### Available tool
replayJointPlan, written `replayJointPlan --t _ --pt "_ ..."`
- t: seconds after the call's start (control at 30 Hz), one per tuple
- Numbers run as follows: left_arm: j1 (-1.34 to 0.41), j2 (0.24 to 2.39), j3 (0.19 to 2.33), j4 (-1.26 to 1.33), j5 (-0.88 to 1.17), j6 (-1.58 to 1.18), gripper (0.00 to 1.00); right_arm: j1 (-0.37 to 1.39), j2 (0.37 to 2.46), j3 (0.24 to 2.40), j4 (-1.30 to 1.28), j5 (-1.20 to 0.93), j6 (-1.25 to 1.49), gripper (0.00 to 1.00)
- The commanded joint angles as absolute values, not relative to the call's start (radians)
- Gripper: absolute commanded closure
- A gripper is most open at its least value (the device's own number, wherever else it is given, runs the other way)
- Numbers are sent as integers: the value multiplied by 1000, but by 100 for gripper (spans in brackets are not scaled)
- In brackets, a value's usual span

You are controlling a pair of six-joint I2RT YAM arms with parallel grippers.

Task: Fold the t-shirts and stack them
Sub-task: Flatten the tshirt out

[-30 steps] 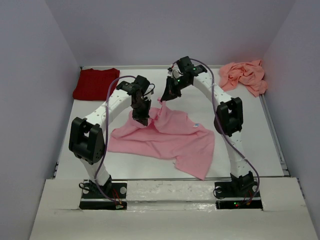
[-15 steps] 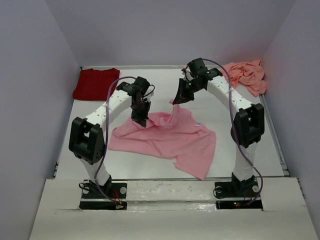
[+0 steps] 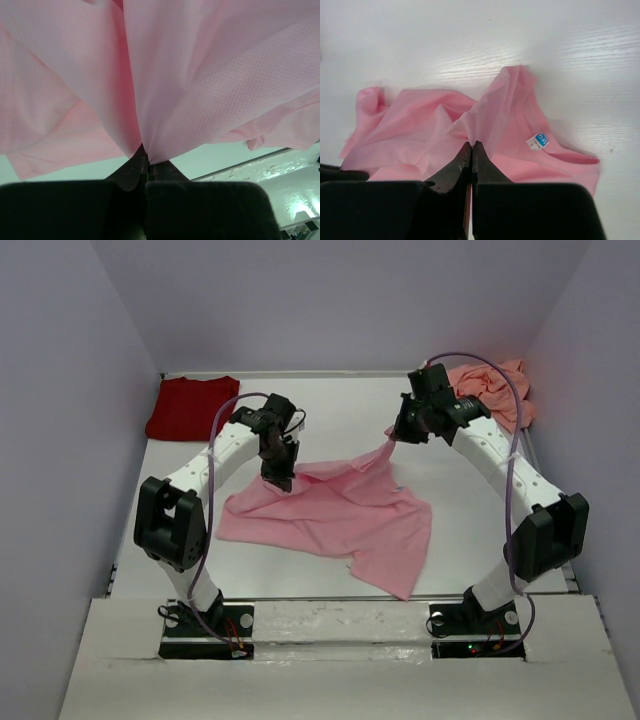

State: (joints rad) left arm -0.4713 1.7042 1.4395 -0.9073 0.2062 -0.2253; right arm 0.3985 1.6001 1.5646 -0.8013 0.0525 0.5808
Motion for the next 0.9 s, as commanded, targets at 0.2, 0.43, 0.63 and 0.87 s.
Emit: replayJointPlan --t 0.2,0.43,0.63,0.87 --pt "-387 1802 1623 -876 164 -160 100 393 1781 1638 -554 273 551 100" --pt "-279 1977 1825 -861 140 -124 100 393 1954 1834 -514 339 463 100" --pt "-261 2051 1881 -782 164 -124 100 368 1997 1910 -512 445 434 100" --pt "-259 2086 1939 -681 248 -169 100 344 2010 1970 -489 488 405 100"
